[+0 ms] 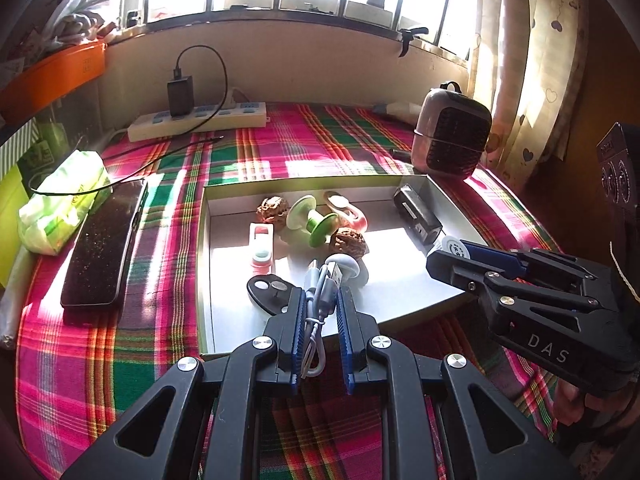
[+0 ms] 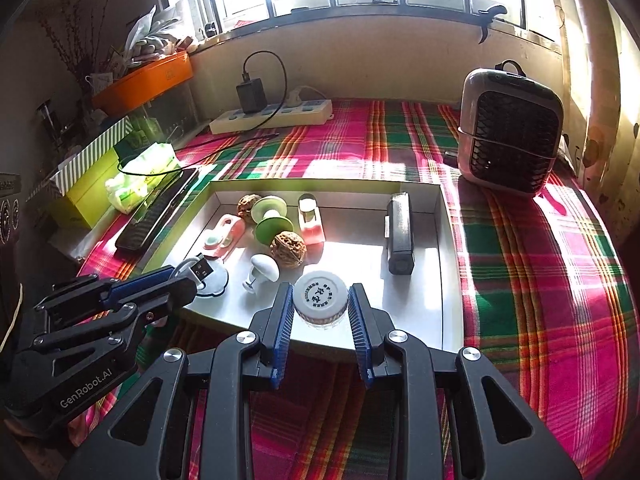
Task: Organize objects
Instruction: 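Carry the cable and round container with both tools over the box, then lower the white cable into the box and open the left tool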
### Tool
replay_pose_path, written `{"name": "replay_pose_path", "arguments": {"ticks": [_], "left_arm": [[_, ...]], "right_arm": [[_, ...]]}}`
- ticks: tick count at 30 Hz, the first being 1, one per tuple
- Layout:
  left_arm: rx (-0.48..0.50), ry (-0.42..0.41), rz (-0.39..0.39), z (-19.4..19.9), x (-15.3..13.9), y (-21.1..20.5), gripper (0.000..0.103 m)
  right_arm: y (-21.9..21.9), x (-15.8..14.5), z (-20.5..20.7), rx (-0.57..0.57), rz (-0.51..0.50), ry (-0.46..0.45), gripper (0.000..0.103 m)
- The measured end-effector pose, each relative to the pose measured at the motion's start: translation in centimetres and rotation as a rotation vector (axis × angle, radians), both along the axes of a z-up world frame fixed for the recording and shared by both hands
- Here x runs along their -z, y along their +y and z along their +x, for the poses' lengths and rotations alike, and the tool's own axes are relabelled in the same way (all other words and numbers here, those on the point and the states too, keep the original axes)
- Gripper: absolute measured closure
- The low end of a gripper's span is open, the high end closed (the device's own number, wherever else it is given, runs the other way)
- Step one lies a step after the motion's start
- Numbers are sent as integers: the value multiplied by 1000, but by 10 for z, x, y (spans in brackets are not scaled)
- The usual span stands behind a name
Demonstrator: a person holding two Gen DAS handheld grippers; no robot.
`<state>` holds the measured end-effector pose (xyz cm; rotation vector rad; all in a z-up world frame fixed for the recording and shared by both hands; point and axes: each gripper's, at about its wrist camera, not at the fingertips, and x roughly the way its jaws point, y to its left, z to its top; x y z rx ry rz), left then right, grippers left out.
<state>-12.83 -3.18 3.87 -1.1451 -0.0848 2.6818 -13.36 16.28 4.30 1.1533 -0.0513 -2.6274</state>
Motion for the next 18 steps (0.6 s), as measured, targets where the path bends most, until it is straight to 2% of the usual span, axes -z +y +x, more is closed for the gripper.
{"name": "replay_pose_path", "arguments": {"ticks": [18], "left_arm": [[-12,-46,-31,-29,20,8,89]], "right_arm": [[6,17,-41,-16,0,-55,74]]}}
